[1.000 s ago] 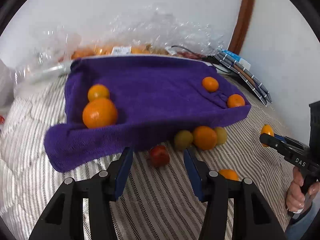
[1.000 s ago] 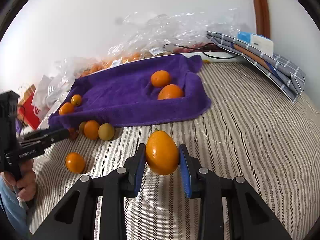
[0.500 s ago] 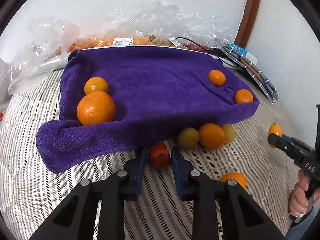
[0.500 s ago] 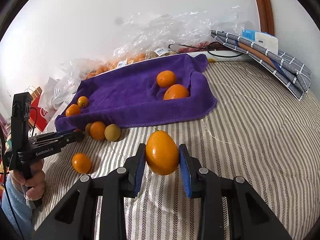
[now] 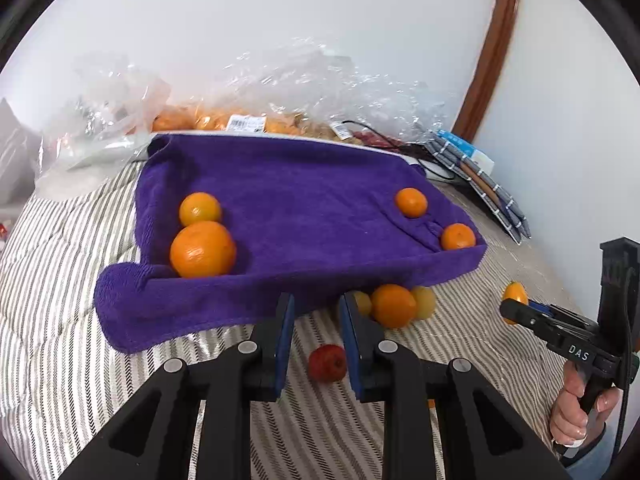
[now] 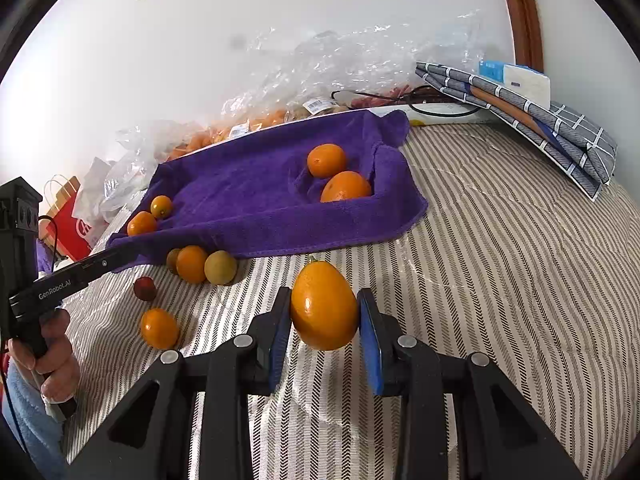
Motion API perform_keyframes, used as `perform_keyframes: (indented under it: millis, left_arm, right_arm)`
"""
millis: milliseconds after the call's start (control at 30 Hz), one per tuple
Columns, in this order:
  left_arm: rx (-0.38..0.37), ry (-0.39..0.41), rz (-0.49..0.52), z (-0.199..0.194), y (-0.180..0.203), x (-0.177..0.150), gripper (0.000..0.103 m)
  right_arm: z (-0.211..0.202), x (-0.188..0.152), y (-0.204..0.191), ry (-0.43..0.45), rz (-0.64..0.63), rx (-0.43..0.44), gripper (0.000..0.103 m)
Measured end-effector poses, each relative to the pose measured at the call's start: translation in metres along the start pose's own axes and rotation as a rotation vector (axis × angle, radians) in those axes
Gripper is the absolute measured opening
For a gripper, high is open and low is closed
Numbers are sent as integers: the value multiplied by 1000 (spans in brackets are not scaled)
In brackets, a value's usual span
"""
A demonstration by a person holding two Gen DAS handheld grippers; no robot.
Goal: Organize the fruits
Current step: 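Grasp the small red fruit with the left tool while the right tool holds the oval fruit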
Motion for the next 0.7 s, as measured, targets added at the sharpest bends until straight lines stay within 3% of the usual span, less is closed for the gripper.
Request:
perform_keyframes:
  millis: [233,467,700]
  left_arm:
    - [-2,-3,10,-3,2,-1,24]
    - [-20,-64,93,-1,13,-10,46]
    - [16,-128,157,10,22,-20,46]
  right_arm:
    - [0,0,2,2,7,-19,33]
    - [1,0,2,-1,11,-19,33]
    - [-1,0,3,9,22,-2,33]
Point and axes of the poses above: each gripper's, at about its wrist camera, not at the fingertips, and z roughly the way its jaws point, y to its right, x to its top, the point moved 4 cm from there along z, roughly the way its jaws point, and after that the axes turned 7 degrees about -x, right-handed, at the moved point
